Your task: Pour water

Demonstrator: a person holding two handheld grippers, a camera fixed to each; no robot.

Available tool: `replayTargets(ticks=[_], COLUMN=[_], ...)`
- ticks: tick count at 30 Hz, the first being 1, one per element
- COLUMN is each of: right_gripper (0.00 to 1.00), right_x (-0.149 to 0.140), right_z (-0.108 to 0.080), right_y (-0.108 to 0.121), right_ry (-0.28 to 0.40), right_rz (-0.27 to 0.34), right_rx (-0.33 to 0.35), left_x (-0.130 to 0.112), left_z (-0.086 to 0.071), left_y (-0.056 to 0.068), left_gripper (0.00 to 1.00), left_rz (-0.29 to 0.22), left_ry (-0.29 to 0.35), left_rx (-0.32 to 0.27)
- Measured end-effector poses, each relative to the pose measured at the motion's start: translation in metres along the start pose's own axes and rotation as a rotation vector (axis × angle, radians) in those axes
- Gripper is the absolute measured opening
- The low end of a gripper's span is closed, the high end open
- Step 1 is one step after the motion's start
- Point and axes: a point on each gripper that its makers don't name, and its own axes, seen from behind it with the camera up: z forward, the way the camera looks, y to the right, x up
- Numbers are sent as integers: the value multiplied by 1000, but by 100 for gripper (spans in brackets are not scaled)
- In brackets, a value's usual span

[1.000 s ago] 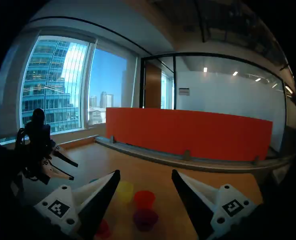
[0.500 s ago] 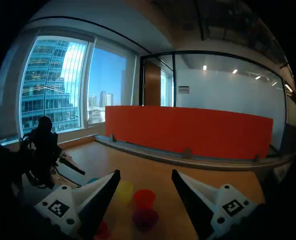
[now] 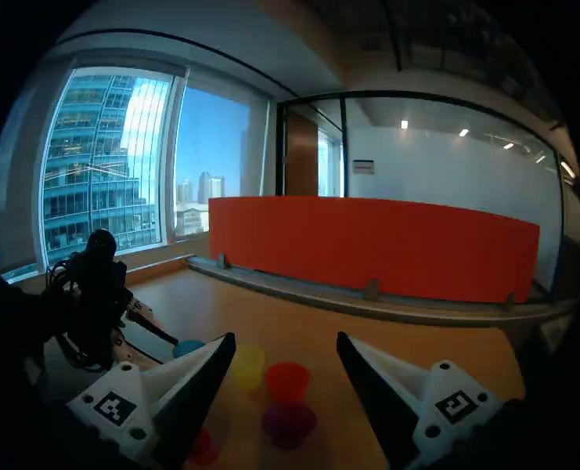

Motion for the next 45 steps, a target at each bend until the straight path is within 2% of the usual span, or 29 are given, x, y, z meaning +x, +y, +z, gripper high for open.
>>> replayTargets(ticks=[12, 30, 33, 39, 45], right_gripper=[100, 100, 100, 100, 100], right_x=[-28, -48, -50, -52, -51], right_z=[3, 7, 7, 6, 5], right_y=[-5, -7, -4, 0, 2], right_ry=[-55, -86, -85, -85, -82], right_rz=[8, 34, 39, 46, 52], right_rx=[20, 31, 28, 22, 24], left_x=[-2, 6, 7, 8, 8], left_z=[20, 42, 44, 45, 44], left_y=[-6, -9, -10, -6, -7], left_gripper=[97, 97, 97, 87, 86], left_rz=[-5, -5, -9, -20, -22], left_ry=[-24, -38, -39, -38, -39], left_rx=[-3, -8, -4, -20, -18])
